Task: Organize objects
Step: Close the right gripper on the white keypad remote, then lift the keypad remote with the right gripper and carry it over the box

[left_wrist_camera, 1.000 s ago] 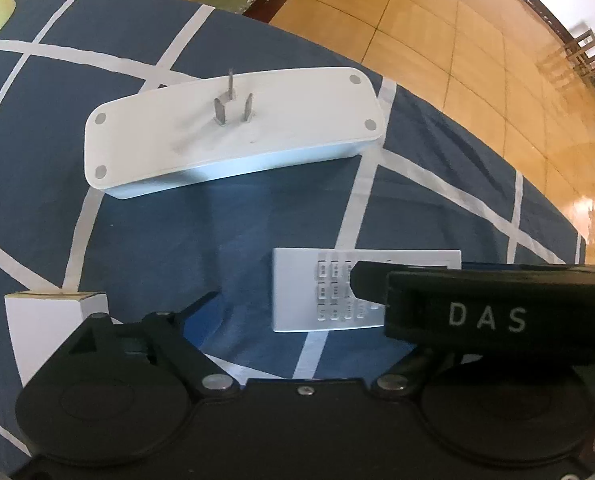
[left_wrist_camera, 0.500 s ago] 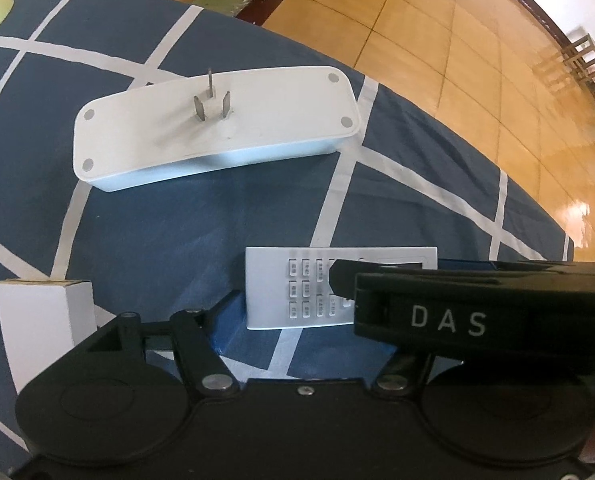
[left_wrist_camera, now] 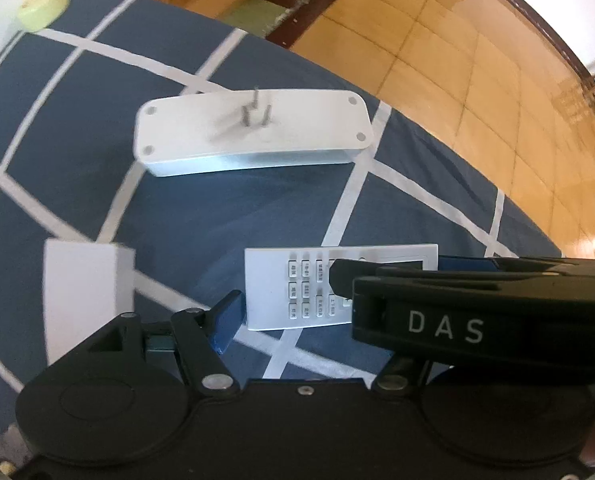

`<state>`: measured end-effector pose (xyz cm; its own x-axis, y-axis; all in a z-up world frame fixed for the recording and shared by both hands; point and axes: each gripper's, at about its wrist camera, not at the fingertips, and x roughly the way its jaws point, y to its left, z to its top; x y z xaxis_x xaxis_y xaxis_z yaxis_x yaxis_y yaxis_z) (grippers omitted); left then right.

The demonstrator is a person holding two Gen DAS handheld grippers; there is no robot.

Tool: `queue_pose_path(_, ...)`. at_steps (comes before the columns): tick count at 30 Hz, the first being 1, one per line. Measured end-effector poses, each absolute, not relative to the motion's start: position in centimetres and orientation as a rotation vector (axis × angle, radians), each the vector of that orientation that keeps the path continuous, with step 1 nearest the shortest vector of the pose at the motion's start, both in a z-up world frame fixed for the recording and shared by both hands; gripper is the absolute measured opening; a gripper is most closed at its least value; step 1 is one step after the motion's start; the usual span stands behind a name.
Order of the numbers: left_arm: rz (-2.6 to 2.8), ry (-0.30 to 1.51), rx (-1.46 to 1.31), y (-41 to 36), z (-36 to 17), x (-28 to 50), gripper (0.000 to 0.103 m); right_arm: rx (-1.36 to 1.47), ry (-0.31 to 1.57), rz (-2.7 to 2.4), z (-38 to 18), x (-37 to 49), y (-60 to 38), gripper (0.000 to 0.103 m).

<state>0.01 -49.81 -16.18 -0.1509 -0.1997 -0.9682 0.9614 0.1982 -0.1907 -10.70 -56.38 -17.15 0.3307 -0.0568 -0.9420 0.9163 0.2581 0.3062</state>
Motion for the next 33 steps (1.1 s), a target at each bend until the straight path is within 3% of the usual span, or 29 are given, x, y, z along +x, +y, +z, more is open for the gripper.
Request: queue_pose_path(33,-0.934,1.195,0.502,-31.1,-5.5,4.2,0.065,0.750,1.017,-0.480,-6.1,-4.0,-41.3,0.073)
